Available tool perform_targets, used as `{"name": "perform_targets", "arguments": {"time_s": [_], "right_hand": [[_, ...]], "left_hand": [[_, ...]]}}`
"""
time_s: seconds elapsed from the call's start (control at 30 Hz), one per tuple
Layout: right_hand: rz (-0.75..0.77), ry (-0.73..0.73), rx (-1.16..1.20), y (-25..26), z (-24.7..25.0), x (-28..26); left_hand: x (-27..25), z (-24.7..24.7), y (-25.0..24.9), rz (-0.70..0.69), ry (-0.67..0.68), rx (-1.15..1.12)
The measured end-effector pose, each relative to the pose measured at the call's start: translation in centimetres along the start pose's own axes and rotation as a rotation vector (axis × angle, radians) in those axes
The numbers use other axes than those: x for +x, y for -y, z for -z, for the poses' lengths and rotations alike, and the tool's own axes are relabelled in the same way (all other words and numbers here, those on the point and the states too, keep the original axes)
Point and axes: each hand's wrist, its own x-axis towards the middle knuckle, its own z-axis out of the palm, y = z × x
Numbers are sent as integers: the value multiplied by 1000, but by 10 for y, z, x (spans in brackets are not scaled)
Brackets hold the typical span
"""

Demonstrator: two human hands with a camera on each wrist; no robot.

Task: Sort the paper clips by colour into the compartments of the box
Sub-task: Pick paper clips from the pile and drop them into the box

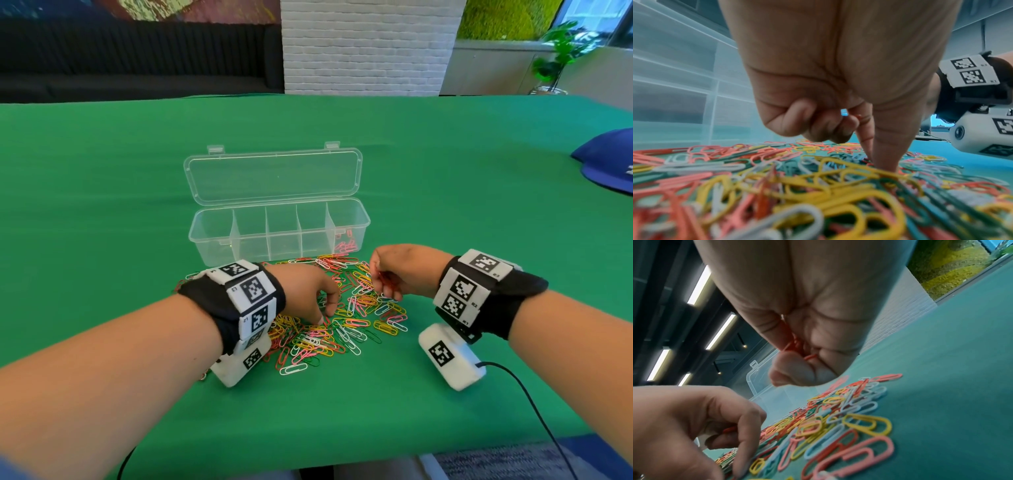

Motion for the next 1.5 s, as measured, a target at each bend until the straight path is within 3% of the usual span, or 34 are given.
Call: {"name": "perform_targets", "arguments": {"time_s": [0.23,0.33,0.4,0.5,0.7,0.83,1.2,1.5], "right_hand": [[-29,-22,-28,5,0,0],[-70,21,4,10,-3,-4],[-25,41,-138,11,-6,-6],[100,44,-549,17,-14,-7],[162,50,-801,28,-34,-3],[178,46,-925,28,-41,2],[213,57,-992,28,-46,4],[151,57,-973,25,-48,5]], "left_hand": [[0,0,0,-2,14,74],[-4,0,8,24,-22,-3],[-8,5,14,57,-40,-96],[-16,13,24,96,-65,-292],[-29,13,35,134,-108,-849],[-32,8,41,218,-85,-990],[-46,3,56,252,-57,-1105],[-49,-5,58,294,-67,-1217]]}}
